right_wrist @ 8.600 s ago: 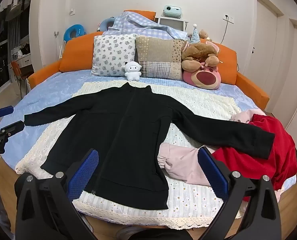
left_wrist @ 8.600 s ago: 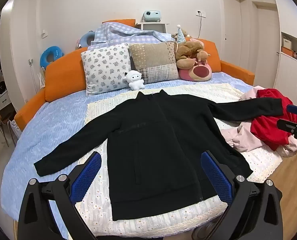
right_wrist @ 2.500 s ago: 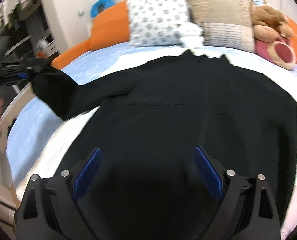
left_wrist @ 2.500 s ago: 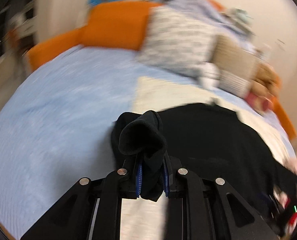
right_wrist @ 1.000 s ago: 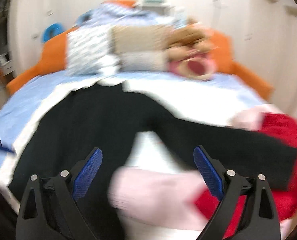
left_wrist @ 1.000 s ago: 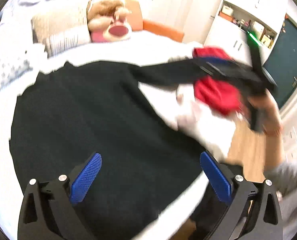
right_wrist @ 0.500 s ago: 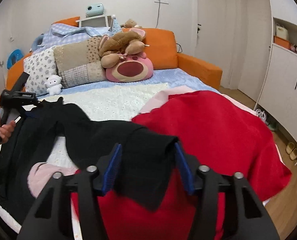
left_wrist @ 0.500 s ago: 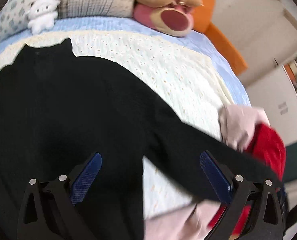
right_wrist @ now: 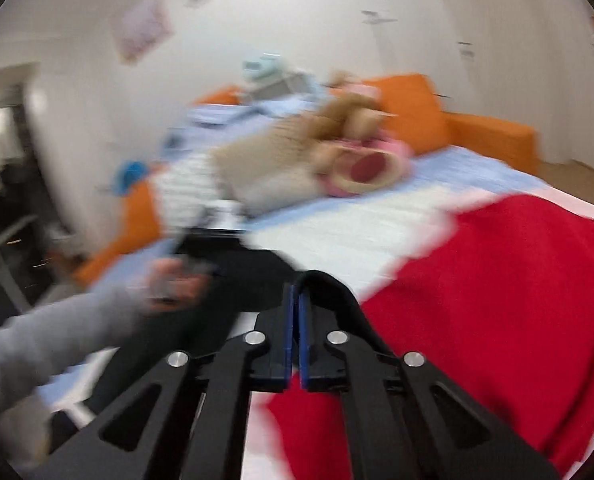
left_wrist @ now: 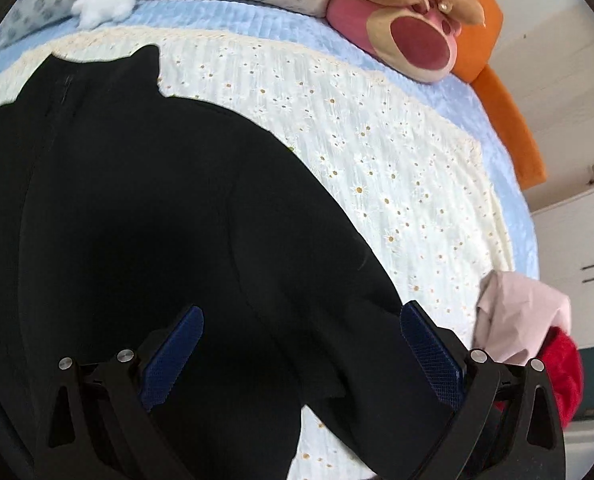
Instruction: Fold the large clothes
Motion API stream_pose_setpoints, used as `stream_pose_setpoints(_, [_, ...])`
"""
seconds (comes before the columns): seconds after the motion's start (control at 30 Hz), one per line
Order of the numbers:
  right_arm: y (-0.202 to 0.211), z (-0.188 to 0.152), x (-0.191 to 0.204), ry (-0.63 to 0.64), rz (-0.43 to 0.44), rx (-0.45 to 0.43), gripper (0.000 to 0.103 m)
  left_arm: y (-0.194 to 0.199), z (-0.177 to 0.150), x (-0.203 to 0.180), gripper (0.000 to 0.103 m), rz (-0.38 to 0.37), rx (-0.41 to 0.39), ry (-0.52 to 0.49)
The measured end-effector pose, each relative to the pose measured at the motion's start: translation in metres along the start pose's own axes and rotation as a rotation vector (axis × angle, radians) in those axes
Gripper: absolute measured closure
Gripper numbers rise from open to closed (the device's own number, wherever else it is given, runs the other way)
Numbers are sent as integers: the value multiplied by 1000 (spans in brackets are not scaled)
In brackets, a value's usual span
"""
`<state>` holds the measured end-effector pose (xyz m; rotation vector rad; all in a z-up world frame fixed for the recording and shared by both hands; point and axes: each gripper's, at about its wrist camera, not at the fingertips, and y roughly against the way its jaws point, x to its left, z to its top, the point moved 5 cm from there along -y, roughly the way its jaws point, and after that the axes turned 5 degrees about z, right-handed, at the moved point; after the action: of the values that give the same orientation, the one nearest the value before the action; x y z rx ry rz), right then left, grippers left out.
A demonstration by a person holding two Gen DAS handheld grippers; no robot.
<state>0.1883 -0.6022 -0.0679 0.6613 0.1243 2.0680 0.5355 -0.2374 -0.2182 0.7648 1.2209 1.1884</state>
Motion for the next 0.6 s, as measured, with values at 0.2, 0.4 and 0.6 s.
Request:
stream_pose_setpoints(0.2, [12, 2, 101, 93, 329, 24, 100, -10, 9, -25, 3, 67, 26, -137])
stream_pose_setpoints(0.4, [-8, -15, 156, 136, 473, 100, 100, -17, 5, -43, 8, 148, 25, -293])
stream_pose_setpoints(0.6, [-42, -23, 174, 117, 528, 164, 100, -16, 14, -29, 89, 127, 44, -275])
